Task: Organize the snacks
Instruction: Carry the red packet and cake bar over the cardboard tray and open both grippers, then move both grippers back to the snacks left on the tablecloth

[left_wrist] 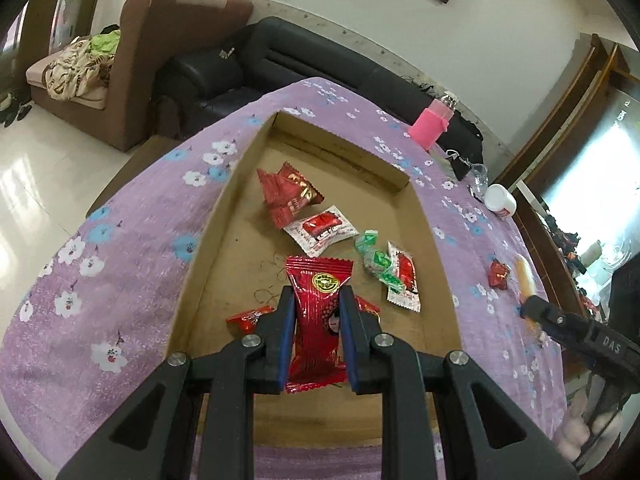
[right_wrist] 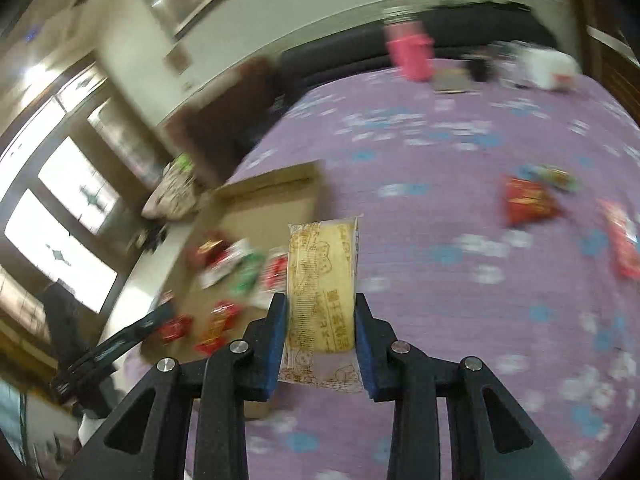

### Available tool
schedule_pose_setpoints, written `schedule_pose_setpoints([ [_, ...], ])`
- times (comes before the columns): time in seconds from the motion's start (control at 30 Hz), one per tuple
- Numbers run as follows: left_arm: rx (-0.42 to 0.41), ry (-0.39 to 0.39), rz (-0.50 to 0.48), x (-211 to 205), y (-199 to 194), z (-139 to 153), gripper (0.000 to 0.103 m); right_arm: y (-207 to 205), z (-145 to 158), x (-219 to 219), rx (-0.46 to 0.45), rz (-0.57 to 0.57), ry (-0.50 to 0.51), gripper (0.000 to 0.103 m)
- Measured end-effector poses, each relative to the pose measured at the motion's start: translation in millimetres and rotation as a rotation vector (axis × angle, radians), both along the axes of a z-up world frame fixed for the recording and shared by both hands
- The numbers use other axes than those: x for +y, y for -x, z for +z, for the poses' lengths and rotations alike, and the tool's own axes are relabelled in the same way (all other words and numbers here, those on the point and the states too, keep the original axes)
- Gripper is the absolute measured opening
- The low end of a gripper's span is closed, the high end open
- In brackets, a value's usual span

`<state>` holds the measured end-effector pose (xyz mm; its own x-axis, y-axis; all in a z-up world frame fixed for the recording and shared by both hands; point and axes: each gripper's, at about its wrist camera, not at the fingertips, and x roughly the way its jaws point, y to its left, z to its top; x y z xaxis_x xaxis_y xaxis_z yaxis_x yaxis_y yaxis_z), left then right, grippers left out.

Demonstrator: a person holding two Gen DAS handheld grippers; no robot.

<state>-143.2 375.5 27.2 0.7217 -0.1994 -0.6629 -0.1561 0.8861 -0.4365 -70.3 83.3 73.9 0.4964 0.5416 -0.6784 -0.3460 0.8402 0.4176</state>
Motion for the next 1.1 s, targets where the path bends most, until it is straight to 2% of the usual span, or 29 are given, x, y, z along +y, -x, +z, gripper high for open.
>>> schedule_pose_setpoints([
  [0.2, 0.01, 0.001, -0.011, 0.1, -6.4, -2.9, 0.022, 12.2, -16.0, 75.1, -0.005, 0.157, 0.049, 0.034],
  [0.3, -0.013, 0.006, -0.003, 1.8, -0.2, 5.0, 0.037, 10.8, -29.4, 99.7, -0.004, 0.204, 0.091, 0.035],
  [0.37, -0.035, 0.002, 0.018, 4.2, 4.5, 12.1, 0.052, 10.7, -36.4, 109.3, -0.003, 0.222, 0.12, 0.035],
  [0.5, -0.079, 0.006, 0.047, 12.3, 13.8, 30.5, 0.066, 14.2, -43.8, 116.3, -0.034, 0.227, 0.167, 0.035],
  [0.53, -0.086, 0.002, 0.053, 12.9, 15.4, 34.4, 0.07, 16.2, -42.5, 114.6, -0.038, 0.236, 0.149, 0.036],
  [0.6, -0.101, -0.016, 0.06, 11.9, 18.0, 43.9, 0.074, 19.0, -36.8, 112.2, -0.055, 0.245, 0.119, 0.048],
  [0.67, -0.108, -0.032, 0.061, 7.8, 18.7, 52.2, 0.08, 25.8, -25.5, 106.3, -0.097, 0.237, 0.104, 0.052],
  [0.77, -0.114, -0.038, 0.063, 0.6, 19.2, 62.0, 0.087, 30.8, -8.6, 91.2, -0.145, 0.217, 0.074, 0.052],
  [0.9, -0.121, -0.027, 0.031, -15.0, 16.2, 73.7, 0.09, 34.0, 6.4, 52.8, -0.176, 0.139, 0.025, 0.052],
  [1.1, -0.114, -0.018, -0.12, -68.0, 0.2, 84.7, 0.092, 28.4, 4.9, -28.4, -0.163, -0.035, -0.006, 0.054],
])
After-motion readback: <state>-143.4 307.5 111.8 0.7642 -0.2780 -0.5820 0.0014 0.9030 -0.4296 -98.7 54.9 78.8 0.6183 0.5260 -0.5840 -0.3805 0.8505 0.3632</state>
